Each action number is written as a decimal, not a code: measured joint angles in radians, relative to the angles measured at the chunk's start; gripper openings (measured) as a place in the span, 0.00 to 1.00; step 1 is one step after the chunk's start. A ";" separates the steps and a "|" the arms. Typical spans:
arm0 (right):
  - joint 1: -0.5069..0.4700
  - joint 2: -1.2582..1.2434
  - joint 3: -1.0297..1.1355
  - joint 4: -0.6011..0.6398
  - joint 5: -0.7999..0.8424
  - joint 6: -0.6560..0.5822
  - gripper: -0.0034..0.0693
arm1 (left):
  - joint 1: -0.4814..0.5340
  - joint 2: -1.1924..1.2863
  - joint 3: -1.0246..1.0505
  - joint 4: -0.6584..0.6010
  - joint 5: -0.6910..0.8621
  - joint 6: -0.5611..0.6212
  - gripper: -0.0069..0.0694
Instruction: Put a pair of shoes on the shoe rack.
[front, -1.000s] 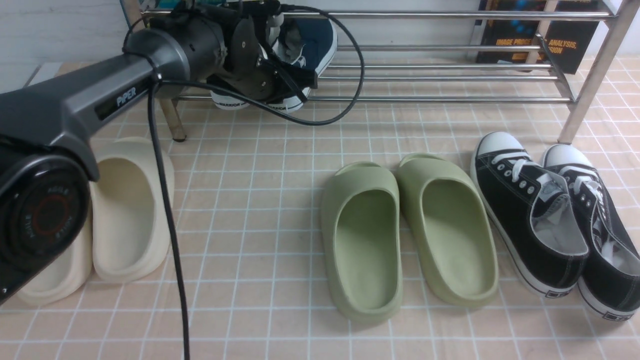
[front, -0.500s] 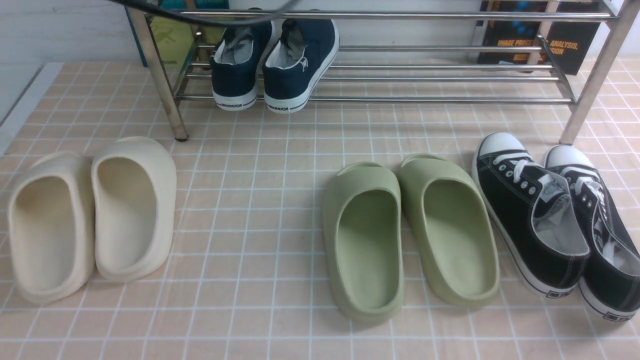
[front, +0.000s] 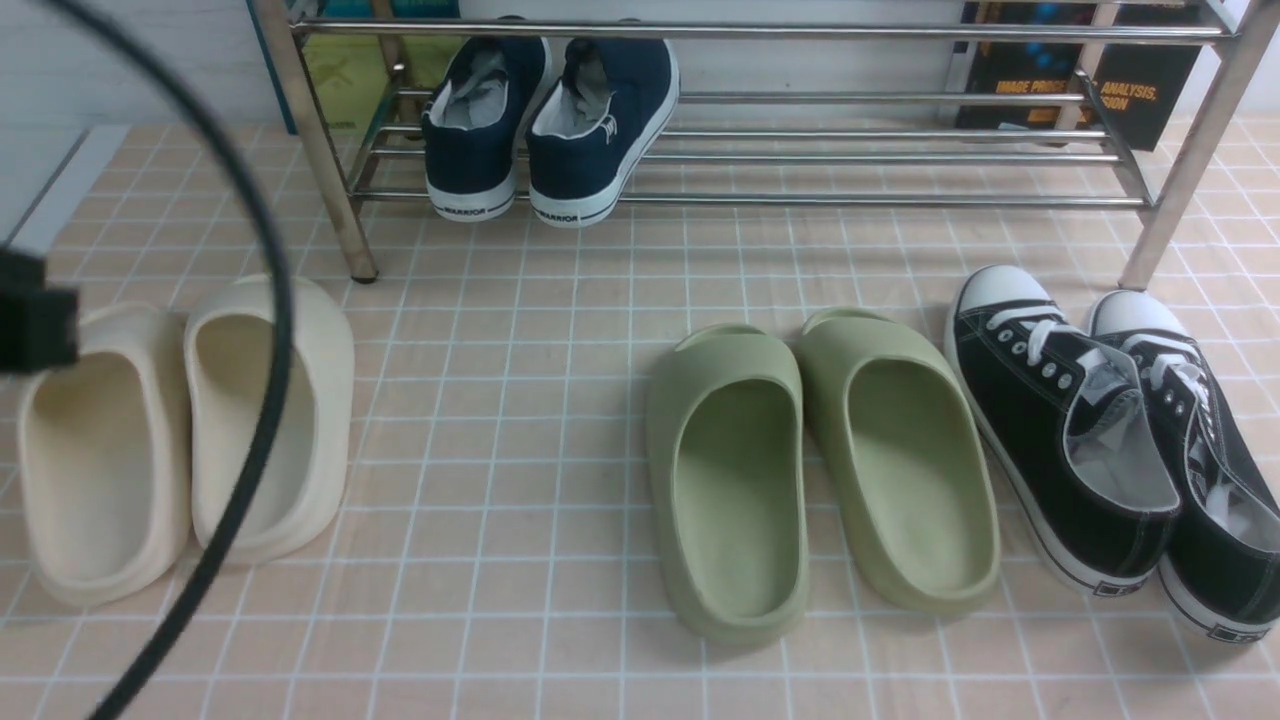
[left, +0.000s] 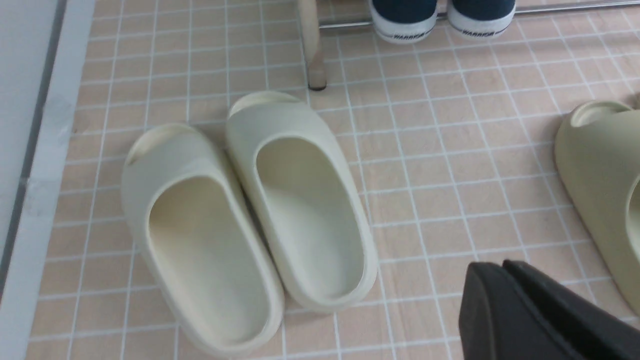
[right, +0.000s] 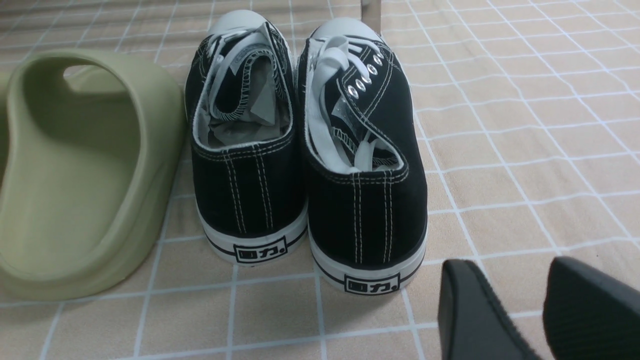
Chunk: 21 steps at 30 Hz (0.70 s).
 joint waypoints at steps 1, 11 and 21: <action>0.000 0.000 0.000 0.000 0.000 0.000 0.38 | 0.000 -0.029 0.030 0.001 0.000 -0.007 0.14; 0.000 0.000 0.000 0.000 0.000 0.000 0.38 | 0.000 -0.278 0.179 0.002 0.049 -0.027 0.14; 0.000 0.000 0.000 0.000 0.000 0.000 0.38 | 0.000 -0.278 0.184 0.127 0.244 -0.029 0.15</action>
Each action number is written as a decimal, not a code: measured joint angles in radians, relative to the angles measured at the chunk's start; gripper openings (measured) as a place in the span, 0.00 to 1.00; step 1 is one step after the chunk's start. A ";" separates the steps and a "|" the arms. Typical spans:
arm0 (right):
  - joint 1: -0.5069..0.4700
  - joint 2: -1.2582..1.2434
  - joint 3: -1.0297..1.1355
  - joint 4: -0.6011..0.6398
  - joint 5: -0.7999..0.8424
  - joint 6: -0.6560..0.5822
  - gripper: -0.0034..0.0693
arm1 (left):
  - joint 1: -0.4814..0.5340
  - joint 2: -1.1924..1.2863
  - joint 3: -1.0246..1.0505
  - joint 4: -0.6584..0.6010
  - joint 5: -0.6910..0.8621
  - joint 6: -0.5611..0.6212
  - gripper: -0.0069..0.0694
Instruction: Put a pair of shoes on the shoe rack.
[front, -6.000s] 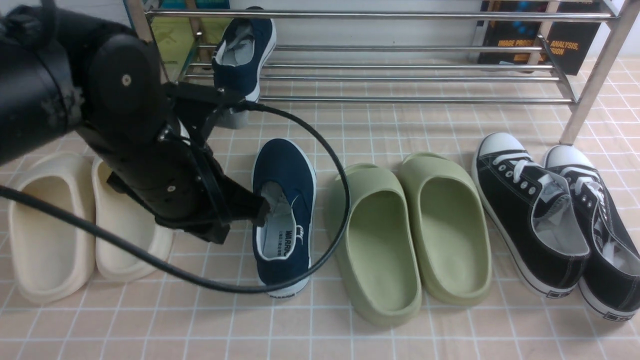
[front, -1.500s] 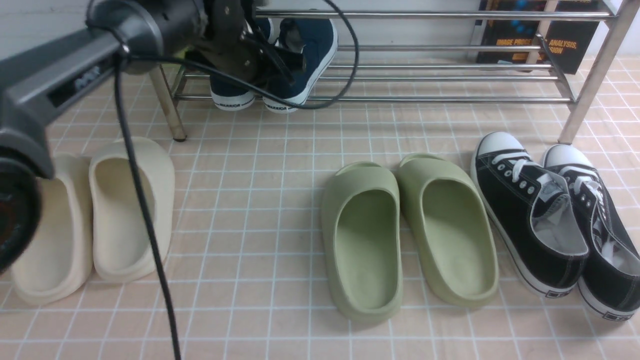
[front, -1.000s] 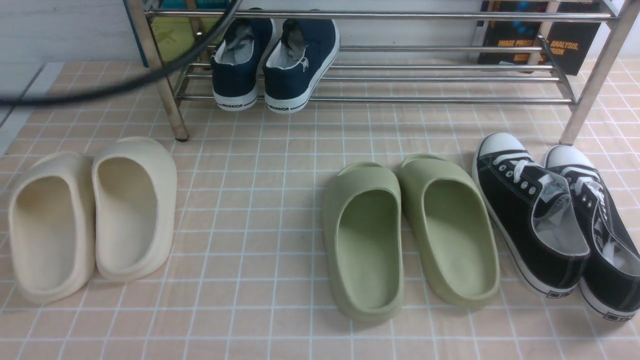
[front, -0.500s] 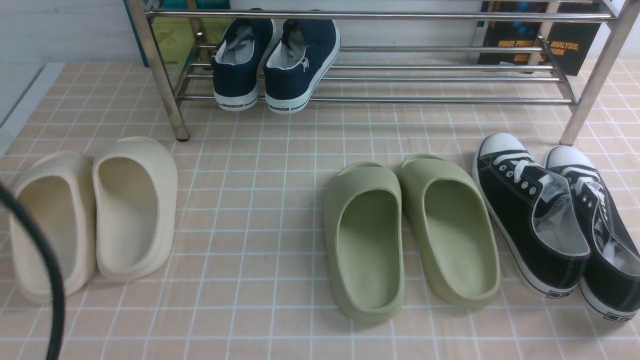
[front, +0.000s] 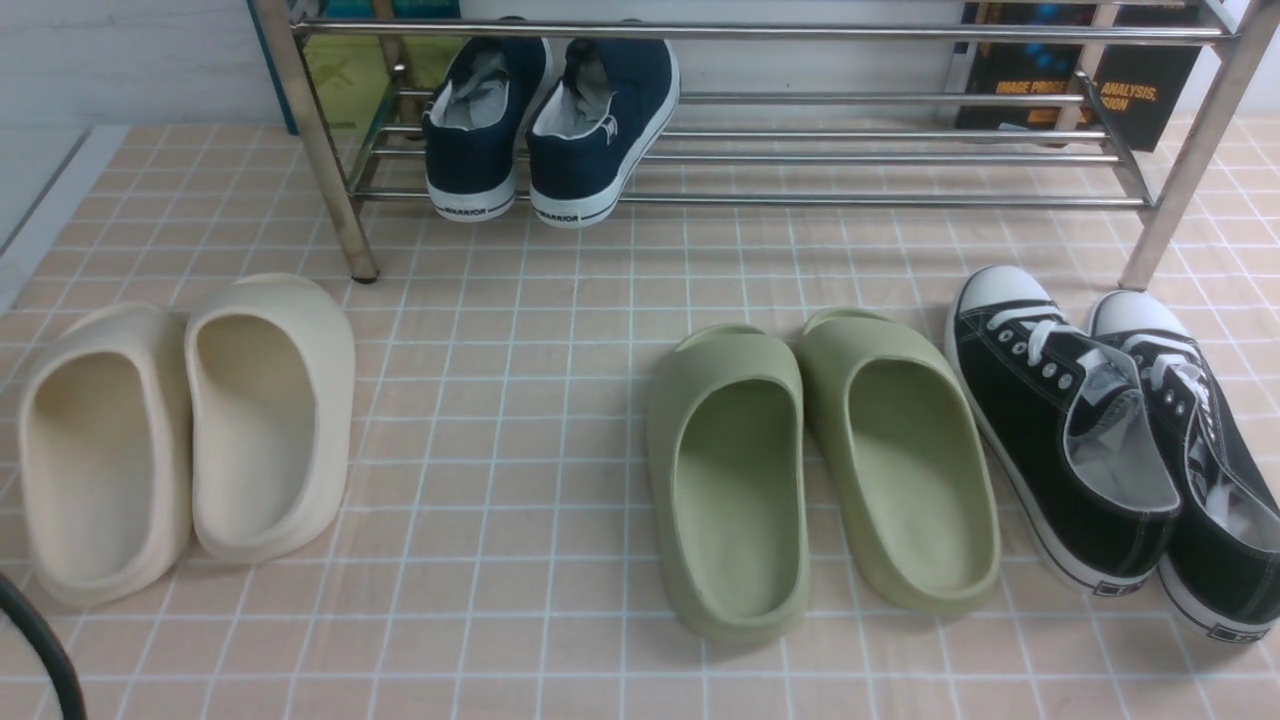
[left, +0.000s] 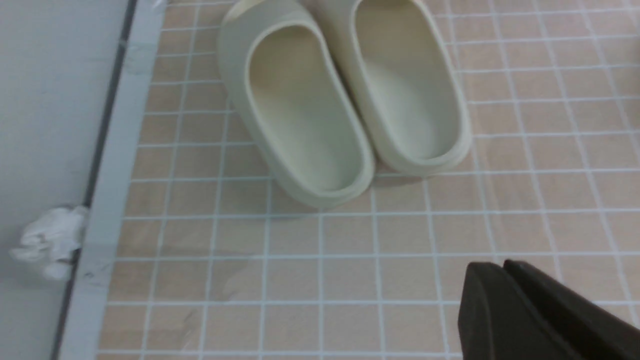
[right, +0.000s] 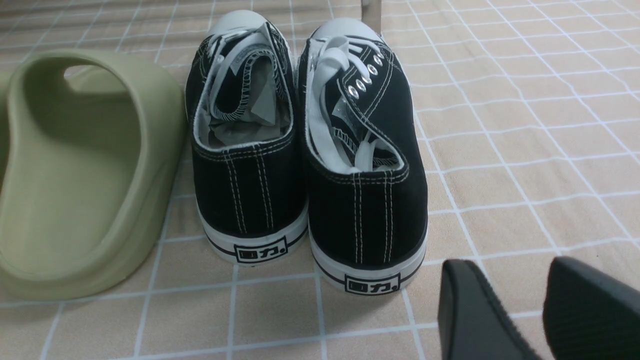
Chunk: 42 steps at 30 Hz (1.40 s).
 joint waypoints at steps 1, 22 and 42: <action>0.000 0.000 0.000 0.000 0.000 0.000 0.38 | 0.000 0.000 0.000 0.004 0.003 0.000 0.15; 0.000 0.000 0.000 0.000 0.000 0.000 0.38 | 0.263 -0.399 0.541 -0.165 -0.647 0.046 0.11; 0.000 0.000 0.000 -0.001 0.000 0.000 0.38 | 0.415 -0.452 0.813 -0.256 -0.836 0.123 0.11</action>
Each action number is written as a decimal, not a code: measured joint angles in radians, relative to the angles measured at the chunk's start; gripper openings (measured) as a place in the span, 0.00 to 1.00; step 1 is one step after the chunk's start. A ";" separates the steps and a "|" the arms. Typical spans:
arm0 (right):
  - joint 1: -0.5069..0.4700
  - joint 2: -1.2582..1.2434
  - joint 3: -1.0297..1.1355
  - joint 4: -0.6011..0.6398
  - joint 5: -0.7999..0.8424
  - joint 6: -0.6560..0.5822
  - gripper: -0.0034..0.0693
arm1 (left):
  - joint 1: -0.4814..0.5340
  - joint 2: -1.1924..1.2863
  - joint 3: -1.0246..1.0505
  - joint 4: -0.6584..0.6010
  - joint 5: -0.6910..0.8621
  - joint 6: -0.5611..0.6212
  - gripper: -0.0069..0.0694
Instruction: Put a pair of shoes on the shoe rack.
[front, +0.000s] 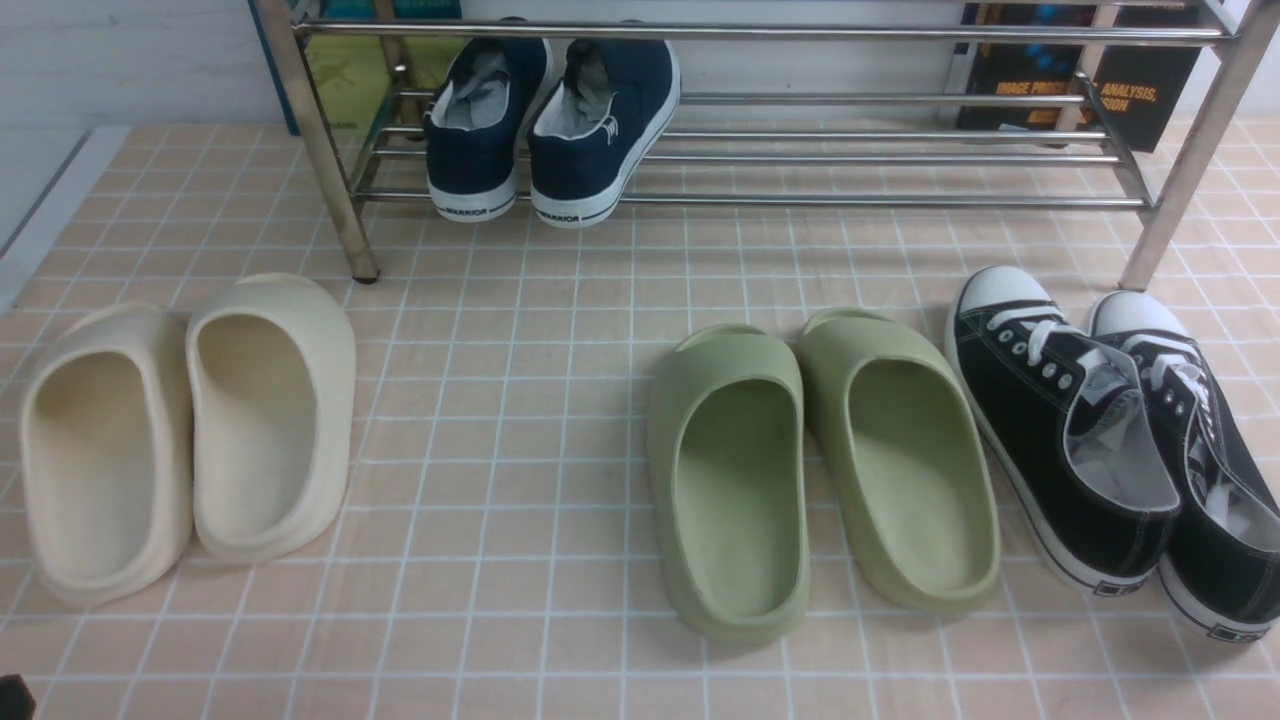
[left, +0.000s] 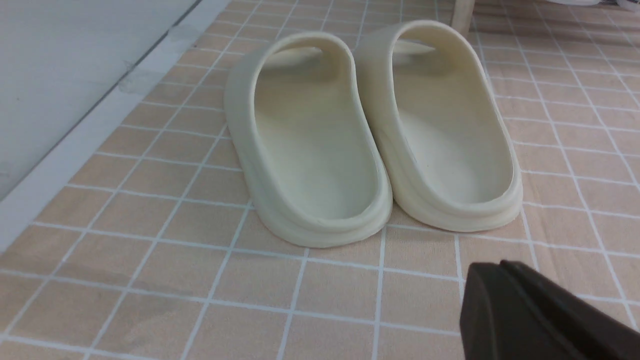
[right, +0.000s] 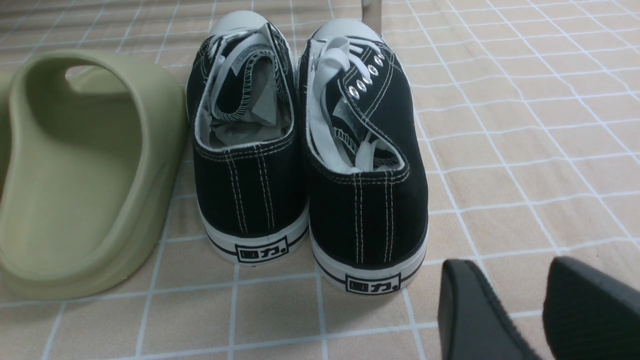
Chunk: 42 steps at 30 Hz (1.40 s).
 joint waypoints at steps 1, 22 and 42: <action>0.000 0.000 0.000 0.000 0.000 0.000 0.38 | 0.000 0.000 0.003 -0.003 -0.001 0.000 0.11; 0.000 0.000 0.000 0.000 0.000 0.000 0.38 | 0.000 0.000 0.002 -0.080 0.052 0.155 0.11; 0.000 0.000 0.000 0.000 0.000 -0.001 0.38 | 0.000 0.000 0.002 -0.080 0.052 0.157 0.14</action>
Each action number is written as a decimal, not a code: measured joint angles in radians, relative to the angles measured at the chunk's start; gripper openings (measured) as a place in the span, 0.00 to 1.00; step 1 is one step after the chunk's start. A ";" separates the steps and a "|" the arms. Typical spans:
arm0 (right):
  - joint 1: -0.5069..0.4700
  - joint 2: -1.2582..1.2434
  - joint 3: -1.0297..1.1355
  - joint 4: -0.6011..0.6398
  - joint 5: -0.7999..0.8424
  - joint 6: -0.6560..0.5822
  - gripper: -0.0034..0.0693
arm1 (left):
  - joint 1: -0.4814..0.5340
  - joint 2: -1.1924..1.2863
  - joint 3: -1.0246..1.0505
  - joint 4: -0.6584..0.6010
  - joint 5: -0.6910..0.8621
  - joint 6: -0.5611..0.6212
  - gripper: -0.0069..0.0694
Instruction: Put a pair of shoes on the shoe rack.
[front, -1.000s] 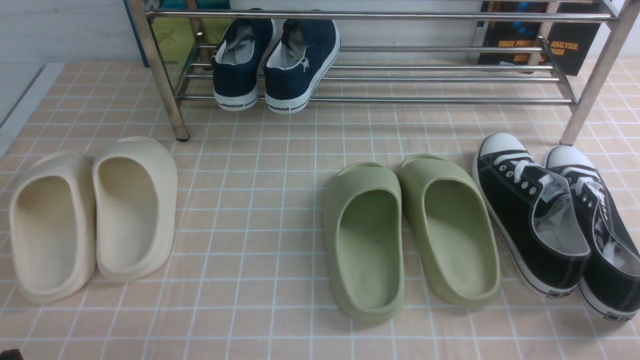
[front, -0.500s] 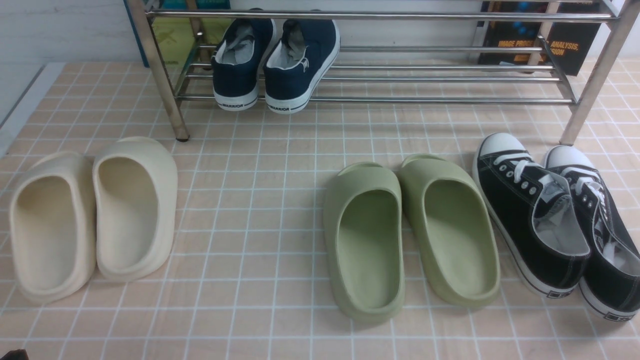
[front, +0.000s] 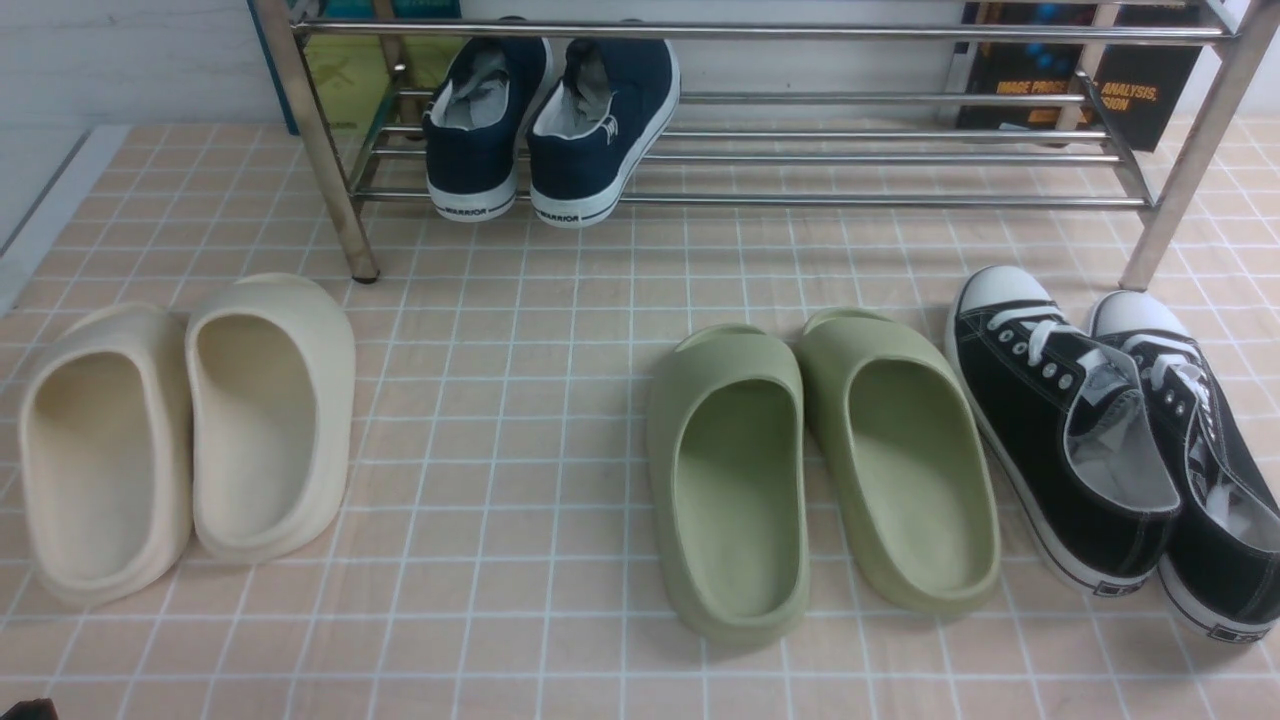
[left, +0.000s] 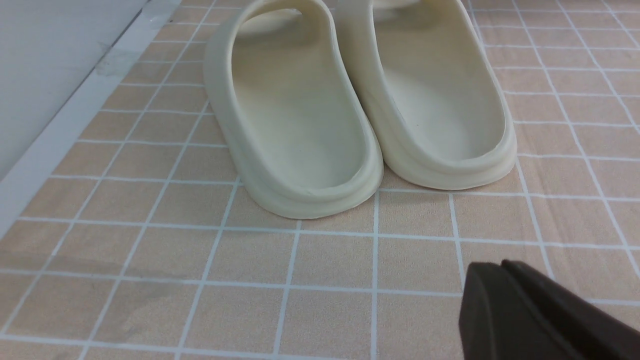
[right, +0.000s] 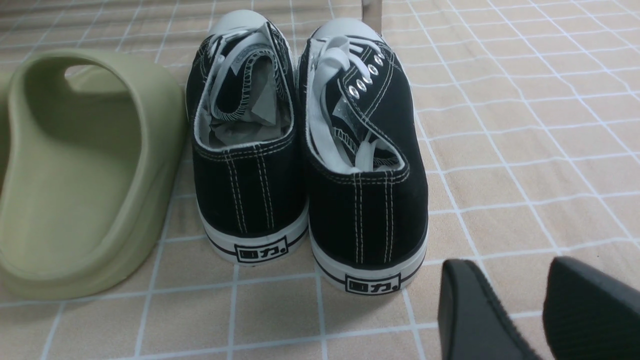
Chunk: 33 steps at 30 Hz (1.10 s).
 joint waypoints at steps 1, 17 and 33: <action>0.000 0.000 0.000 0.000 0.000 0.000 0.38 | 0.000 0.000 0.000 0.000 0.000 0.000 0.14; 0.000 0.000 0.000 0.000 0.000 0.001 0.38 | 0.000 0.000 -0.001 0.000 0.001 0.000 0.16; 0.000 0.000 0.000 0.000 0.000 0.001 0.38 | 0.000 0.000 -0.001 0.000 0.001 0.000 0.18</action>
